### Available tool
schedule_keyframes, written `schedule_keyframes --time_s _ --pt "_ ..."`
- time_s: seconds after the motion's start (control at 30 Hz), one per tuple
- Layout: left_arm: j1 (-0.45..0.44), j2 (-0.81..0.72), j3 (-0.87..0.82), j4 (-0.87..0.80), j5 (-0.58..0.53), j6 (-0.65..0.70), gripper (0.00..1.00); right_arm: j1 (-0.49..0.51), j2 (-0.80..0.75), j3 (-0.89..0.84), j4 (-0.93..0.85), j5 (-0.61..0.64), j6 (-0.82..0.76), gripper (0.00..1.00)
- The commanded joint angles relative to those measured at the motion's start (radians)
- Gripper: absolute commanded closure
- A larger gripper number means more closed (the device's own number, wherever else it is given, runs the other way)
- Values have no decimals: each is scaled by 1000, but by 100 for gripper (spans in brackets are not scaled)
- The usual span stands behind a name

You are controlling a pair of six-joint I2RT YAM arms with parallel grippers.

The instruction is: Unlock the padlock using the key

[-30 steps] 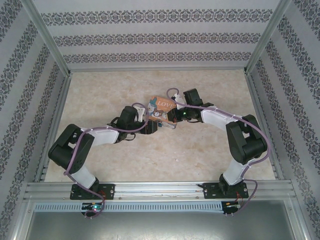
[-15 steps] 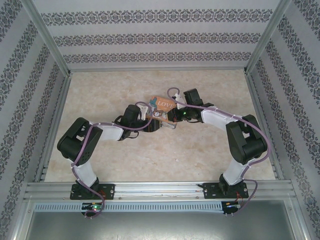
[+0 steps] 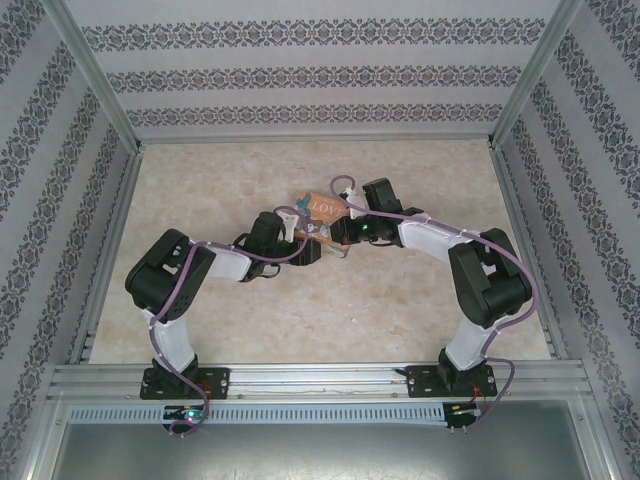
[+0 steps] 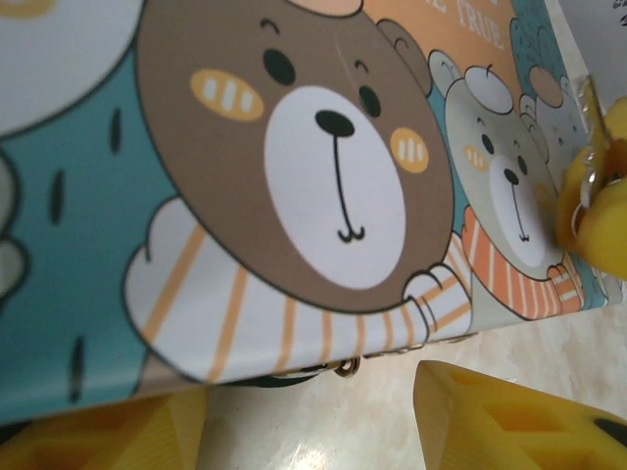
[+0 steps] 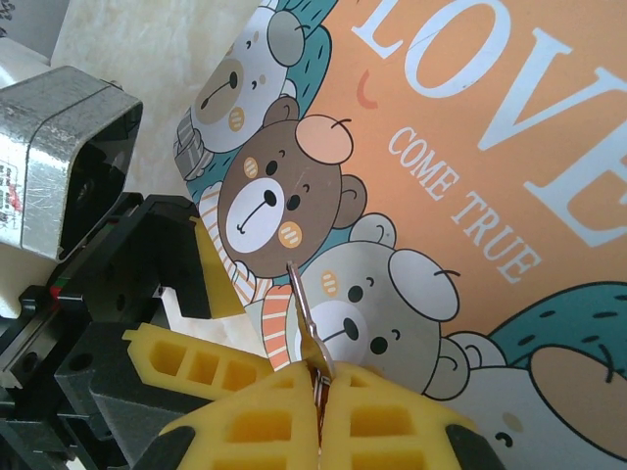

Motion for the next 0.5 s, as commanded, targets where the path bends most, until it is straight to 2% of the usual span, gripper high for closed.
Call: schedule_keyframes --time_s 0.0,0.47 --pt "-19 30 14 52 -17 -2 43 20 46 -11 -42 12 5 100" --pt "-56 30 14 73 -44 -27 48 30 50 -4 -35 19 11 100"
